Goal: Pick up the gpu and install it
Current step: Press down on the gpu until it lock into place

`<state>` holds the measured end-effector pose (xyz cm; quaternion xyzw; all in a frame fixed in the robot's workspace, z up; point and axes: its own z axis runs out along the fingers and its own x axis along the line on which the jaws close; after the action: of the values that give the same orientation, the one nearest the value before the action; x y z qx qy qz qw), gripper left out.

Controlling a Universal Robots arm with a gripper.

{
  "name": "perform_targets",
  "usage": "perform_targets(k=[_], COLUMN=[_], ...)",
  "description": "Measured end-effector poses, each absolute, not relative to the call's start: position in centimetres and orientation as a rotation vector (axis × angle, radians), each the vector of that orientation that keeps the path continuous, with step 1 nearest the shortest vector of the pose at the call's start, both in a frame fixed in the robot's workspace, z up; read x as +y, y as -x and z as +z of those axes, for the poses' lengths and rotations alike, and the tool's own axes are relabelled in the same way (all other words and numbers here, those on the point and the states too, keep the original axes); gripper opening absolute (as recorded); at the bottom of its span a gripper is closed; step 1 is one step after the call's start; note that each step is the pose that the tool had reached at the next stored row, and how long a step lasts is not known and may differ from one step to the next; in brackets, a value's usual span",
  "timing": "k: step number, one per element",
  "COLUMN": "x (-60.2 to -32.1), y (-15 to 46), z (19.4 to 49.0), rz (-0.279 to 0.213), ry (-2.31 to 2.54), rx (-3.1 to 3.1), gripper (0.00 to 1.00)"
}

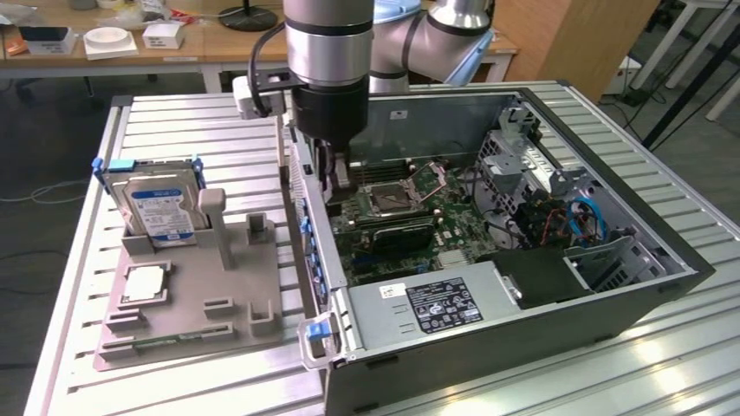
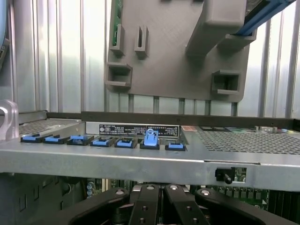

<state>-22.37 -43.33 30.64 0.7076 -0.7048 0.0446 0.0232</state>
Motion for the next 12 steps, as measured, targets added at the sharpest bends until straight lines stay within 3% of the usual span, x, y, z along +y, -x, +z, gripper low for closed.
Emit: perform_targets(k=[12], x=[-43.34], y=[22.44], z=[29.96], rz=[0.146], ry=[-2.186], rx=[-2.177], gripper=[0.11])
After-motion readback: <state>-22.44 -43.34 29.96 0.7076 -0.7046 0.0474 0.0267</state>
